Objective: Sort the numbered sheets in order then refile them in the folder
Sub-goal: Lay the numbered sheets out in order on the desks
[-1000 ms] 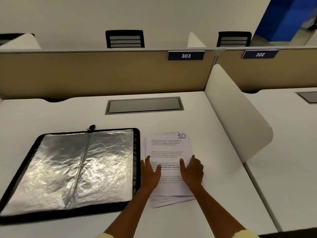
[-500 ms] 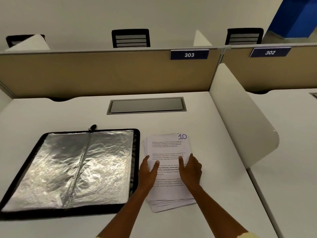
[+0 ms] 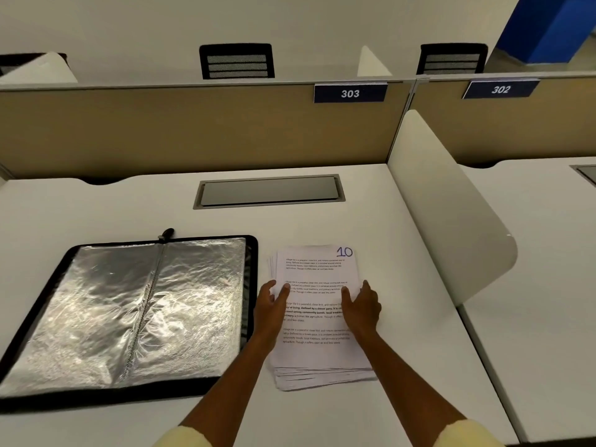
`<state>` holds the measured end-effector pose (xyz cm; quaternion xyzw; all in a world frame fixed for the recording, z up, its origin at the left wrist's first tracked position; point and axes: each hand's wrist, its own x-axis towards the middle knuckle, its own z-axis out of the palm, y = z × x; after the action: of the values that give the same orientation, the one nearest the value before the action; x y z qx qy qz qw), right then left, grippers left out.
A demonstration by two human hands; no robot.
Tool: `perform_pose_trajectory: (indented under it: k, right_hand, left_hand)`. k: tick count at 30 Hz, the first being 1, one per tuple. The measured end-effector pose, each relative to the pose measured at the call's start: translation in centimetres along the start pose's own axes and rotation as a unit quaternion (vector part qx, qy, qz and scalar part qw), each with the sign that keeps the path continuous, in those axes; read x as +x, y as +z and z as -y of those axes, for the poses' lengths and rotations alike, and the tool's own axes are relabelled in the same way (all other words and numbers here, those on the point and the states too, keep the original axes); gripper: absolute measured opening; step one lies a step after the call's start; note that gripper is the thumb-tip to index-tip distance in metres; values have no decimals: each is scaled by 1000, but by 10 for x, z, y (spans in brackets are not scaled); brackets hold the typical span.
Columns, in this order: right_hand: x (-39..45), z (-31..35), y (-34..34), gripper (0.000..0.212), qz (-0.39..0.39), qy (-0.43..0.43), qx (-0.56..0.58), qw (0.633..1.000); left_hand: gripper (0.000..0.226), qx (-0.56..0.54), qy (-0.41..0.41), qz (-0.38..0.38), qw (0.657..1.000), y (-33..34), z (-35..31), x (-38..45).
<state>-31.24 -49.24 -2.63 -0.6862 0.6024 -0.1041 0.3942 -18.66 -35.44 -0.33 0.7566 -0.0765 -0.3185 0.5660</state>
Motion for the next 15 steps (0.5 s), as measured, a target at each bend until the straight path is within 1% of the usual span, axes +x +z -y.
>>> perform_pose_trajectory:
  k: [2, 4, 6, 7, 10, 12, 15]
  right_hand:
    - [5, -1, -3, 70, 2, 33, 59, 998]
    - [5, -2, -6, 57, 9, 56, 104, 993]
    - [2, -4, -10, 40, 22, 62, 124, 990]
    - [2, -6, -12, 35, 27, 62, 126, 990]
    - [0, -8, -15, 32, 36, 70, 142, 987]
    - [0, -10, -18, 33, 56, 53, 160, 984]
    - [-2, -9, -25, 26, 93, -7, 190, 977]
  left_hand:
    - [55, -22, -16, -6, 1000, -5, -2, 6]
    - [58, -37, -27, -2, 999, -10, -2, 11]
    - [61, -53, -43, 4, 998, -13, -1, 14]
    - [60, -59, -47, 6, 997, -13, 0, 13]
    - [57, -53, -43, 14, 998, -13, -3, 8]
    - [59, -52, -40, 15, 998, -14, 0, 8]
    - [68, -61, -43, 14, 997, -15, 0, 8]
